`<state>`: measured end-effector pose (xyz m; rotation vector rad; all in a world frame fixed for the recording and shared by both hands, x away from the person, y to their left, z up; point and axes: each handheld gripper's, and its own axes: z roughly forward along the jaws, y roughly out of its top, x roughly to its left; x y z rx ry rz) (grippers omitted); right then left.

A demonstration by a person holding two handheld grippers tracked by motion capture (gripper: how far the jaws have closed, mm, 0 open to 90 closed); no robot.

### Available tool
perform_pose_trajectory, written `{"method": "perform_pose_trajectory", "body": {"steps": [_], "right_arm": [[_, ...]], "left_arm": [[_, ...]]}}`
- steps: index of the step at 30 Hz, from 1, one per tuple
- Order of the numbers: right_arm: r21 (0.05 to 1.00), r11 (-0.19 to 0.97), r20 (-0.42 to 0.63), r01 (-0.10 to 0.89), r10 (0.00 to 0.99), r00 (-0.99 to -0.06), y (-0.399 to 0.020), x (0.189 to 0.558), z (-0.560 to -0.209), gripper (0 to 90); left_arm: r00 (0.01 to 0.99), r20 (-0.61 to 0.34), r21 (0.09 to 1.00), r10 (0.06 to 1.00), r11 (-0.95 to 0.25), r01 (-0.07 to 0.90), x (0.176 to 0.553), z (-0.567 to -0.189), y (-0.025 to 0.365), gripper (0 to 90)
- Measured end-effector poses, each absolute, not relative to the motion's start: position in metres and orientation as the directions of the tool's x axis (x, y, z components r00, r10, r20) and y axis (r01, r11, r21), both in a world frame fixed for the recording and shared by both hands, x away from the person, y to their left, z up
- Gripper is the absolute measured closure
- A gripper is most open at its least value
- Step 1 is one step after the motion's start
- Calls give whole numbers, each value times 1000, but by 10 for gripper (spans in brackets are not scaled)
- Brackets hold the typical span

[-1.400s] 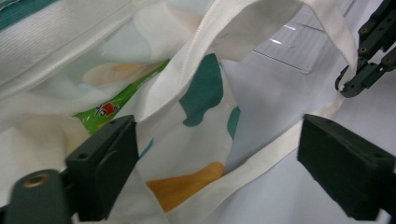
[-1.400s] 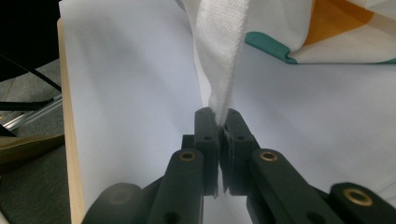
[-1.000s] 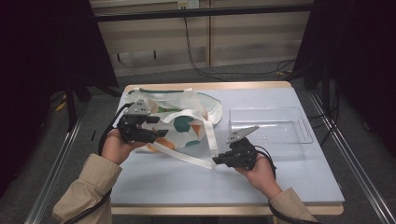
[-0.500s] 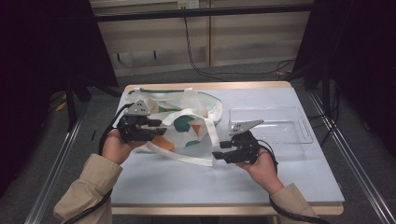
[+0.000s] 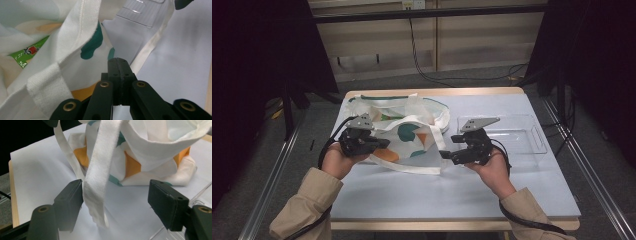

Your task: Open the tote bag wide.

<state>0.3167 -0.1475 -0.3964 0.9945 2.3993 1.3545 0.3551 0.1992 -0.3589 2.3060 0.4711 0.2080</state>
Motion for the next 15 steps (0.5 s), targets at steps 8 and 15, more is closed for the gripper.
{"method": "perform_pose_trajectory", "body": {"steps": [8,15], "right_arm": [[827,343,131,444,651,-748,-143,317,-390,245],[838,325,135,438,655,-744,-137,320,-385,342]], "left_arm": [[924,-14,723,383,-634,274,347,-359,201,900],[923,-8,728,384,-631,269,343,-360,203,900]]}}
